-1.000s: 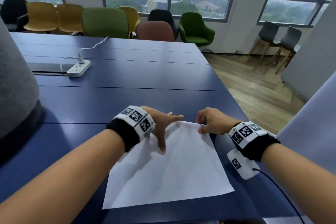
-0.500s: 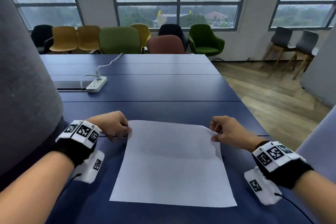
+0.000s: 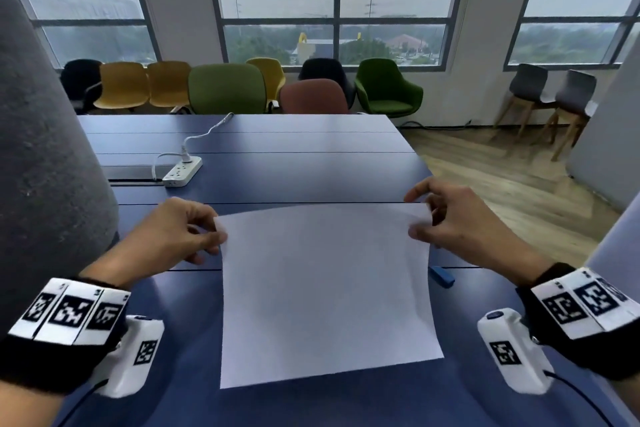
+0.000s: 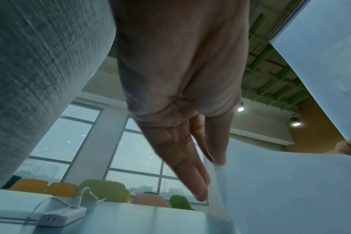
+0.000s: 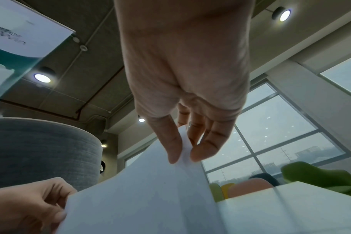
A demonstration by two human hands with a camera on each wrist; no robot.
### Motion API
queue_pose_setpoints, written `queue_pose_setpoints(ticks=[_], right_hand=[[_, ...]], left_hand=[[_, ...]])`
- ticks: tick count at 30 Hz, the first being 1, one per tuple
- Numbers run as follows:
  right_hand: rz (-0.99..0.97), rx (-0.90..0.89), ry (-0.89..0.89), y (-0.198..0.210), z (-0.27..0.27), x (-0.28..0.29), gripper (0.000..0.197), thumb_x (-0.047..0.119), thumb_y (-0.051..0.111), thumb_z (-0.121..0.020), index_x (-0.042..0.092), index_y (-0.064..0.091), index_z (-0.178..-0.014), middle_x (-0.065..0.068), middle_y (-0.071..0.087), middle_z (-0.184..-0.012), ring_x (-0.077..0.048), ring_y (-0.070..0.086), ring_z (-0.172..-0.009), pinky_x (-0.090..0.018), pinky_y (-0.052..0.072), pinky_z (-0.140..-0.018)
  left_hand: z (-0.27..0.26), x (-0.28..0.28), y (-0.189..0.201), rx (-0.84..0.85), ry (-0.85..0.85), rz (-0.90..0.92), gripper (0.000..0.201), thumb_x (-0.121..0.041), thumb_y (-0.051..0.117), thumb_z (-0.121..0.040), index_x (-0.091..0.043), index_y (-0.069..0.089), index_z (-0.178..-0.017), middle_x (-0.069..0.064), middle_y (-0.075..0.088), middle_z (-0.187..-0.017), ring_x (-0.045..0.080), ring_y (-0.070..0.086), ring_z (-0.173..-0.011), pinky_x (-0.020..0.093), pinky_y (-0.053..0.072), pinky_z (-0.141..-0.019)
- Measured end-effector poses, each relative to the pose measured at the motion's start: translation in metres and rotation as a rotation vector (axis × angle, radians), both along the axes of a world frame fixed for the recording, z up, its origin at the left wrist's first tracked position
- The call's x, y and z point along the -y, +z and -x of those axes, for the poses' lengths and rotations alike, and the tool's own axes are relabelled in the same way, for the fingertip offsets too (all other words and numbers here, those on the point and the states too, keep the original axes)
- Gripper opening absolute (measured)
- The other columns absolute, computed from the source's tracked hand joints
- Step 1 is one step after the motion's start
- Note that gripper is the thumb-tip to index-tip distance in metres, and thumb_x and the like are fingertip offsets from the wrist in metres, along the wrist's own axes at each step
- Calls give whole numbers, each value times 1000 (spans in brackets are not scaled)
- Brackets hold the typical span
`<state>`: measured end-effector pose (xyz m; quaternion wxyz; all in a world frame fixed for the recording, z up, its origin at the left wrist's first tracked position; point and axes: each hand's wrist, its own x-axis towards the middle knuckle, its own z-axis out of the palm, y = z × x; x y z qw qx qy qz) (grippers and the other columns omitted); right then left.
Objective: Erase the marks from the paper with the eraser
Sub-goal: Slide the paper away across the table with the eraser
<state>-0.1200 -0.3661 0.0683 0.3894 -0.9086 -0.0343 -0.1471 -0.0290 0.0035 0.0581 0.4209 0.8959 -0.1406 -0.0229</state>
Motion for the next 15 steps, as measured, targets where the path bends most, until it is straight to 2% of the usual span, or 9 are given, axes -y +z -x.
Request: queue_pose_setpoints(ticks=[1,2,4,6,8,11,15], right_hand=[[-2,28,-1,5,0,-2,35,2,76,-71,24,61,-94,5,44,-64,-5,41,-47,-24,44,-50],[-1,58,-5,11,0,-4,35,2,76,-71,25,62,-93,6,45,-64,-5,43,-46,-22,43,-50],[20,105,-18,21,1,-8,35,5,77,-71,27,62,-93,5,52,-70,-9,50,-50,-28,50,-54],[30,141,-24,29,2,-11,36,7,78,-70,29,62,-94,-1,59,-79,-22,60,-59,-40,57,-59],[20,169,-15,31,2,-12,36,6,78,-70,28,61,-93,-5,62,-82,-29,62,-63,-47,57,-60],[36,155,-10,25,3,-14,36,8,78,-71,31,61,-93,-4,63,-84,-27,63,-63,-47,57,-61],[15,116,9,22,3,-19,35,3,77,-72,27,61,-92,-3,63,-76,-24,62,-59,-48,57,-60]], left_hand=[[2,-1,4,30,14,41,11,-3,70,-85,-4,67,-74,12,69,-70,26,71,-72,34,60,-57],[4,-2,9,66,27,78,13,-4,69,-86,-7,65,-73,11,68,-70,25,72,-72,34,60,-55],[7,-2,18,150,41,137,11,-4,66,-88,-6,63,-77,13,68,-73,22,71,-70,35,60,-53],[9,-1,27,224,48,187,5,-2,64,-89,-1,62,-84,18,68,-78,22,70,-72,36,60,-54],[9,-1,30,278,55,211,4,-2,63,-89,-3,62,-85,18,68,-81,24,70,-75,37,61,-55],[9,1,23,263,31,202,19,-3,65,-88,-16,62,-75,11,69,-77,29,69,-80,40,61,-57],[10,3,18,241,19,205,23,-3,63,-89,-21,62,-75,9,69,-76,32,69,-83,45,61,-61]])
